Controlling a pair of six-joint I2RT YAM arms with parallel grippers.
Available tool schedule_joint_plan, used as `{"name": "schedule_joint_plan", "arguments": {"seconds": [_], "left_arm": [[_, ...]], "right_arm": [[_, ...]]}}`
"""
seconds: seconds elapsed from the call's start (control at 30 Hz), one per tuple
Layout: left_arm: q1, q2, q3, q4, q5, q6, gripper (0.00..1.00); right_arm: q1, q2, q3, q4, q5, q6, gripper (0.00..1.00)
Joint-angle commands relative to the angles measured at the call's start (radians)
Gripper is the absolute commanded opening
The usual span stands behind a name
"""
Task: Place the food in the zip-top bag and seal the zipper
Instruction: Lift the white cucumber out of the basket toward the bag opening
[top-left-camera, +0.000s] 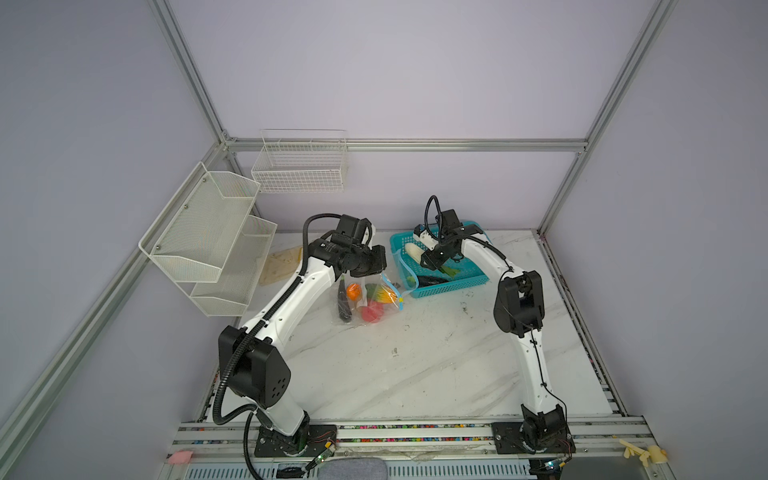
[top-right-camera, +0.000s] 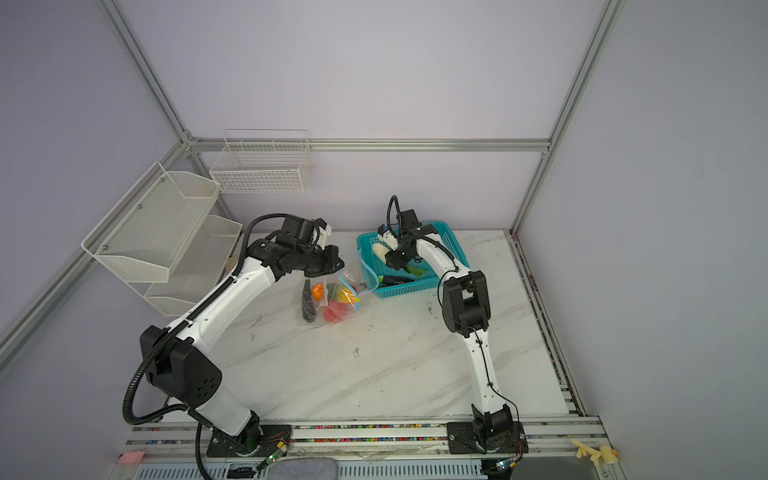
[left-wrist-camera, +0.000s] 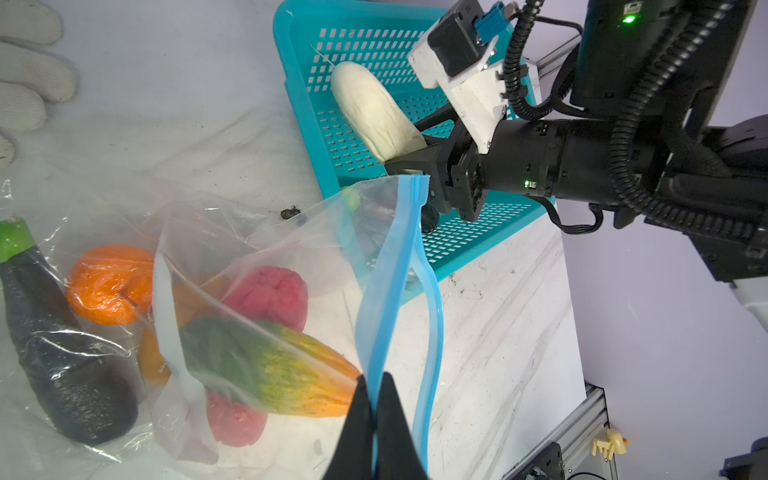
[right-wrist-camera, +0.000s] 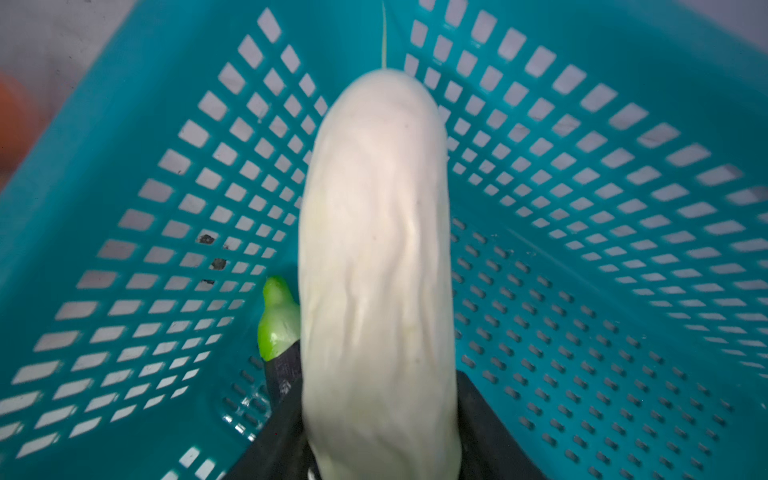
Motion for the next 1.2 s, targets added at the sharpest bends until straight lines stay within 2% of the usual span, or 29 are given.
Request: {"name": "schedule_joint_plan", "arguments": {"seconds": [0.0,0.27,0.47,0.83,1.03,1.17], "left_arm": [[0.006,-0.001,0.013,0.032,0.015,-0.020,0.00],[0.006,0.023,0.020,0.033,0.027,-0.022,0.00],[0.007,0.032,0.045,0.030,0.021,-0.011,0.00],[0.003,0.072,0.086,0.018,0.019,-0.009,0.00],[0.004,0.085,0.103,0.011,0.015,0.002,0.00],[0.004,0.084,0.105,0.008,0.009,0.006,0.00]], "right_arm": [[-0.014,-0.072,0.018,-0.061,0.011,-0.045,0.51],[-0.018,-0.169,0.005,-0.142,0.032,-0.059,0.47],[-0.014,-0.302,-0.086,-0.152,0.064,-0.054,0.47],[0.070,-0.509,-0.269,-0.130,0.093,0.025,0.46],[0.155,-0.523,-0.294,-0.163,0.123,0.036,0.46],[0.176,-0.552,-0.334,-0.155,0.126,0.052,0.46]]}}
